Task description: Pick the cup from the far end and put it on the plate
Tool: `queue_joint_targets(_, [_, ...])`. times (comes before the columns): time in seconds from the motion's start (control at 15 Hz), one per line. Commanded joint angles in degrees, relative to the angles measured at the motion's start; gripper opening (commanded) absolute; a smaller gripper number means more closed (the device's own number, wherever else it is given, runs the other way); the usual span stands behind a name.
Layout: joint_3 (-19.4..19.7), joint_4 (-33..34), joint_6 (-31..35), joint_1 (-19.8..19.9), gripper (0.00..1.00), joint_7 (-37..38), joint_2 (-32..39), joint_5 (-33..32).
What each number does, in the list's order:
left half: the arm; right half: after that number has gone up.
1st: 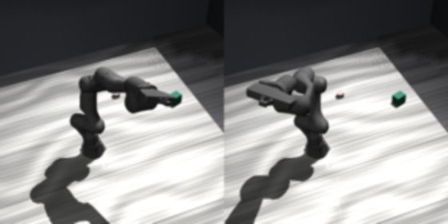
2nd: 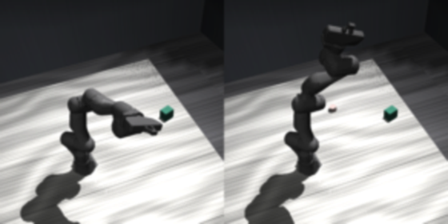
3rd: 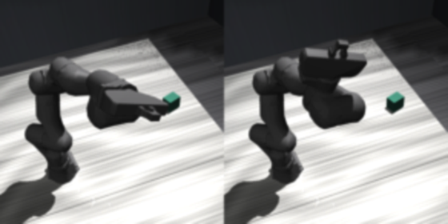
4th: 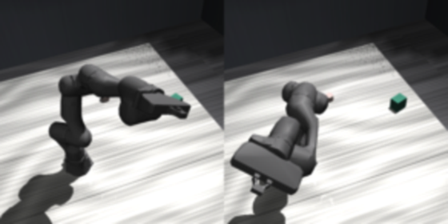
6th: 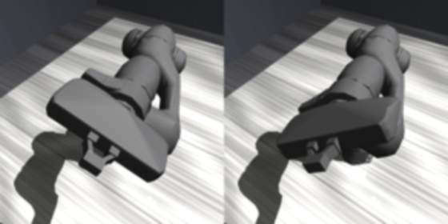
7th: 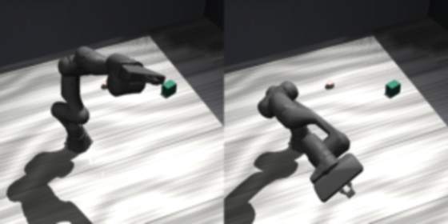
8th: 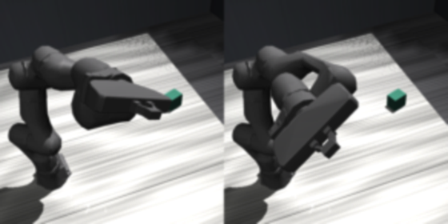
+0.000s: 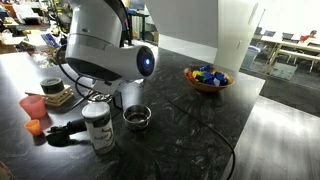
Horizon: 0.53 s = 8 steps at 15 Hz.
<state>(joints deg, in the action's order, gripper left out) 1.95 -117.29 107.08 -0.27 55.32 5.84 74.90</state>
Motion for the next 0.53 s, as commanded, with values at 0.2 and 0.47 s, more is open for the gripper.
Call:
queue_joint_targets(0.2, [-0.26,0.12,2.29,0.3,0.21,-5.82,0.08,1.0])
queue_joint_targets(0.47, [-0.5,1.26,1.89,-0.01,0.21,-7.46,1.25,0.47])
